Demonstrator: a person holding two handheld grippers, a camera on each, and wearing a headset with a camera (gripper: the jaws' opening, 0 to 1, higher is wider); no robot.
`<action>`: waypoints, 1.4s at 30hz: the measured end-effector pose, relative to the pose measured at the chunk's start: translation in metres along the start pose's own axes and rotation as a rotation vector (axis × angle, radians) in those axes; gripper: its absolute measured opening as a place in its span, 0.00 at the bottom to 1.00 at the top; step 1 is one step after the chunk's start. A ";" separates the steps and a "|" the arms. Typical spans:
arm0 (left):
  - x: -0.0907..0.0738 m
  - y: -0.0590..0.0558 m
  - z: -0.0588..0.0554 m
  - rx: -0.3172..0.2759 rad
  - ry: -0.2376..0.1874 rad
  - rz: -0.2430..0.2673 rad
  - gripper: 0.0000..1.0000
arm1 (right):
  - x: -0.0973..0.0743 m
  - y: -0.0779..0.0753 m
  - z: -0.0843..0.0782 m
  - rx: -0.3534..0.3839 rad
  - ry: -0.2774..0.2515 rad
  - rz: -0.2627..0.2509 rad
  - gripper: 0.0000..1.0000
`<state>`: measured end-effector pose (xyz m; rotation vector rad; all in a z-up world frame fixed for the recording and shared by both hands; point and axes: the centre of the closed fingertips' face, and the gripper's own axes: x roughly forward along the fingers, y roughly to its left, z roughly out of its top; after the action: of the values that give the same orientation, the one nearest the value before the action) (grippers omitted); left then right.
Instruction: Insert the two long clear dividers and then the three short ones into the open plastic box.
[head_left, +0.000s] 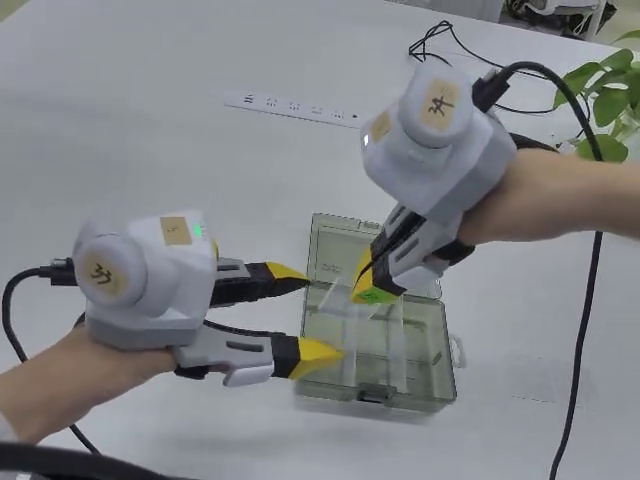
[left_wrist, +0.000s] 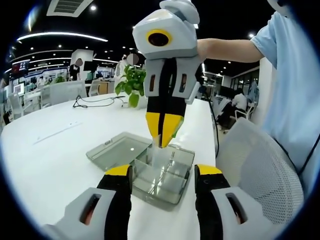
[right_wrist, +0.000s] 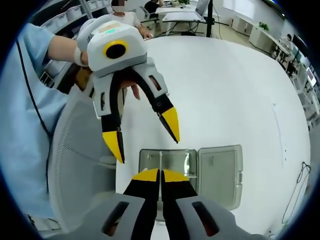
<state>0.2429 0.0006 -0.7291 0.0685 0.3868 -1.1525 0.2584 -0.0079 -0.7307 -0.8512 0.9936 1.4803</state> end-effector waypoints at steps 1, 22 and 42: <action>-0.001 0.000 -0.001 0.002 0.002 0.003 0.52 | 0.001 0.000 0.000 0.002 -0.001 0.000 0.02; -0.018 0.030 -0.034 -0.010 0.100 0.153 1.00 | 0.023 -0.007 -0.007 0.046 -0.009 -0.024 0.02; -0.022 0.025 -0.043 -0.044 0.101 0.145 0.93 | 0.031 -0.010 -0.009 0.044 0.002 -0.030 0.02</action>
<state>0.2463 0.0407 -0.7652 0.1151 0.4884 -0.9999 0.2644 -0.0041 -0.7642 -0.8327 1.0071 1.4272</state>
